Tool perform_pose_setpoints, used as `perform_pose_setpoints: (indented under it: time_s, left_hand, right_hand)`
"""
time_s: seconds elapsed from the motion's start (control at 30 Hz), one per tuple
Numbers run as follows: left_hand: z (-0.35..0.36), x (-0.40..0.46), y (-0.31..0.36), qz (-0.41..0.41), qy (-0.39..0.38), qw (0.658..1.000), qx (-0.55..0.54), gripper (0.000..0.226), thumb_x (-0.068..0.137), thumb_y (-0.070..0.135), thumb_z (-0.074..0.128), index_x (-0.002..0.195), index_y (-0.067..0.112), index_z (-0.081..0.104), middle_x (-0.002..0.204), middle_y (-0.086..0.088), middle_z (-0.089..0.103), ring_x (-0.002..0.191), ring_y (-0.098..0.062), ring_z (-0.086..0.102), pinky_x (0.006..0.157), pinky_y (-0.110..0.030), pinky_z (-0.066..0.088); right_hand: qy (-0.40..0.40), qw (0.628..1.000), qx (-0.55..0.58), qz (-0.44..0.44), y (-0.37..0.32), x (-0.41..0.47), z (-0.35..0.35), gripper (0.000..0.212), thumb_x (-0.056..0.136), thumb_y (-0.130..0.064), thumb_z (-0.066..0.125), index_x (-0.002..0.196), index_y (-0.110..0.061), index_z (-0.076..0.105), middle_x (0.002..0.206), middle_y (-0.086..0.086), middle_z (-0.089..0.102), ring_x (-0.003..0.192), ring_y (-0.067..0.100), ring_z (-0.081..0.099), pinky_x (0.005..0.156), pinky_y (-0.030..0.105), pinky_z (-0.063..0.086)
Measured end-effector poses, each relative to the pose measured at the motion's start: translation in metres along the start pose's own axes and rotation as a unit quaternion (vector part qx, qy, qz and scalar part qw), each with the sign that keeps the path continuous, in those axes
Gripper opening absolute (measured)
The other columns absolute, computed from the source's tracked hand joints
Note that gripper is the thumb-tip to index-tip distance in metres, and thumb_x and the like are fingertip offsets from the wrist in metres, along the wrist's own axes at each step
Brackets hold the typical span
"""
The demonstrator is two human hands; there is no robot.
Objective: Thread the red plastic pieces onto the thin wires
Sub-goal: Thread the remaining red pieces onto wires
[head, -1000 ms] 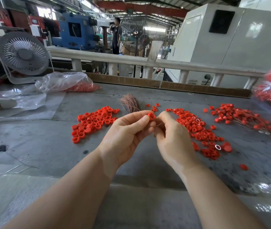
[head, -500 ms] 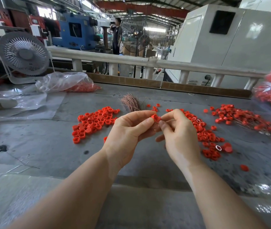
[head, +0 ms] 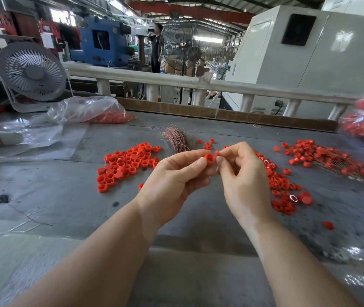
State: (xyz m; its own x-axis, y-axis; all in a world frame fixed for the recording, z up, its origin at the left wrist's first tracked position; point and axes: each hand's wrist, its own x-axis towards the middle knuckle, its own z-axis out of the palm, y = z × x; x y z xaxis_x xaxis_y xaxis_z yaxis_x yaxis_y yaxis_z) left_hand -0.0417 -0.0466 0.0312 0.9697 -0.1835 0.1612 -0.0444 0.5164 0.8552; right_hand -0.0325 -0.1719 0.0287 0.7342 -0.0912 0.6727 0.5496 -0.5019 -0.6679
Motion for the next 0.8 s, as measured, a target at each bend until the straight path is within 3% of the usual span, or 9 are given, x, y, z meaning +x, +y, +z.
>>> perform_pose_setpoints:
  time_s: [0.4, 0.63, 0.8]
  left_hand:
    - [-0.0022, 0.0022, 0.0002, -0.004, 0.011, 0.998, -0.056, 0.019, 0.069, 0.010, 0.059, 0.074, 0.014, 0.077, 0.070, -0.003, 0.070, 0.063, -0.006, 0.066, 0.061, -0.015, 0.054]
    - [-0.0012, 0.0017, 0.0010, -0.004, 0.010, 0.998, -0.069, 0.019, 0.069, 0.008, 0.058, 0.072, 0.012, 0.077, 0.070, -0.004, 0.071, 0.064, -0.007, 0.067, 0.061, -0.015, 0.054]
    - [0.0007, 0.0021, 0.0013, -0.012, 0.017, 0.996, -0.089, 0.019, 0.068, 0.006, 0.058, 0.070, 0.010, 0.076, 0.071, -0.007, 0.071, 0.067, -0.011, 0.069, 0.062, -0.016, 0.055]
  right_hand:
    - [-0.024, 0.998, -0.018, -0.051, 0.0036, -0.0020, 0.0024, 0.011, 0.085, -0.005, 0.061, 0.083, -0.015, 0.057, 0.065, -0.013, 0.059, 0.065, 0.009, 0.057, 0.061, 0.031, 0.046]
    - [-0.085, 0.996, 0.032, 0.022, 0.0013, -0.0005, 0.0020, 0.025, 0.087, -0.005, 0.058, 0.076, -0.027, 0.054, 0.068, -0.007, 0.063, 0.065, 0.009, 0.061, 0.066, 0.034, 0.052]
    - [-0.102, 0.990, 0.074, 0.060, 0.0023, 0.0012, 0.0026, 0.027, 0.086, -0.003, 0.057, 0.073, -0.026, 0.054, 0.059, -0.008, 0.056, 0.050, 0.001, 0.049, 0.056, 0.022, 0.040]
